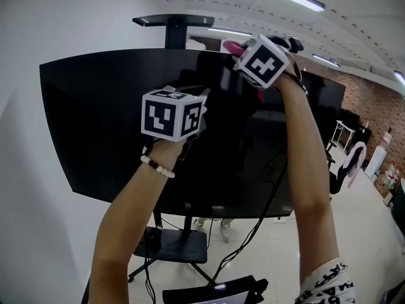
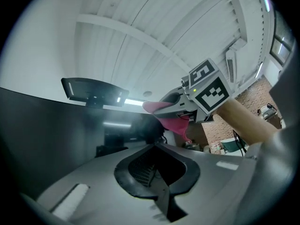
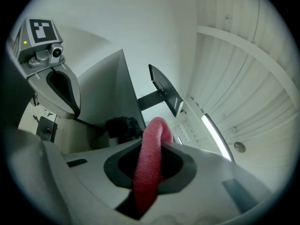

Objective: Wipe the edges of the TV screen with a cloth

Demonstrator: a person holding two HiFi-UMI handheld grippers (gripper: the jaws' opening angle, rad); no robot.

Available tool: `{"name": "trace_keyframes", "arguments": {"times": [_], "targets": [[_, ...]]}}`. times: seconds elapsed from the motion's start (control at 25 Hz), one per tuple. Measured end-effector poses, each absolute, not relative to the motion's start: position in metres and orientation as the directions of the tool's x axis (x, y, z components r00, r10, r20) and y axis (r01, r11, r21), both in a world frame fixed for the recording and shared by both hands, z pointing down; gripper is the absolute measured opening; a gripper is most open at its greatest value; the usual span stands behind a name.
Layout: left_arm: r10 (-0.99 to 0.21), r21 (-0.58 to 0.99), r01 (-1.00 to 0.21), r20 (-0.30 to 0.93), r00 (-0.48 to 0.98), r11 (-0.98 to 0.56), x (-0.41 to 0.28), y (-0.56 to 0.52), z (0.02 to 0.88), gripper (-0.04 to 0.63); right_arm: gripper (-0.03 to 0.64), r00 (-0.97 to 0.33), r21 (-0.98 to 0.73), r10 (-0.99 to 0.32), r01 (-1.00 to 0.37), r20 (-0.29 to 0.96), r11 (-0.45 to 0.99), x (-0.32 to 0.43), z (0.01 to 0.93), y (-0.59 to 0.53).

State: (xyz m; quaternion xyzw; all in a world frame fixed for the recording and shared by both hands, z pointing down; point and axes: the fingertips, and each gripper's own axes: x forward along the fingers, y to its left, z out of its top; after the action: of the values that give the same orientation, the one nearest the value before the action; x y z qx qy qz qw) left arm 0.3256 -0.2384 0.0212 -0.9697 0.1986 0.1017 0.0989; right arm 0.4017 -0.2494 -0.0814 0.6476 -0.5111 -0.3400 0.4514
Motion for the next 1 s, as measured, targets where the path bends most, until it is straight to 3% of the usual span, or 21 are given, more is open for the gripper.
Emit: {"name": "trace_keyframes", "arguments": {"times": [0.64, 1.0], "targets": [[-0.488, -0.174, -0.549, -0.294, 0.821, -0.818, 0.168, -0.359, 0.019, 0.002, 0.069, 0.126, 0.945, -0.989, -0.325, 0.082, 0.037, 0.225, -0.08, -0.363], [-0.467, -0.207, -0.515, -0.243, 0.85, -0.831, 0.032, -0.421, 0.014, 0.002, 0.069, 0.151, 0.923, -0.978, -0.377, 0.141, 0.075, 0.107, -0.089, -0.426]]}}
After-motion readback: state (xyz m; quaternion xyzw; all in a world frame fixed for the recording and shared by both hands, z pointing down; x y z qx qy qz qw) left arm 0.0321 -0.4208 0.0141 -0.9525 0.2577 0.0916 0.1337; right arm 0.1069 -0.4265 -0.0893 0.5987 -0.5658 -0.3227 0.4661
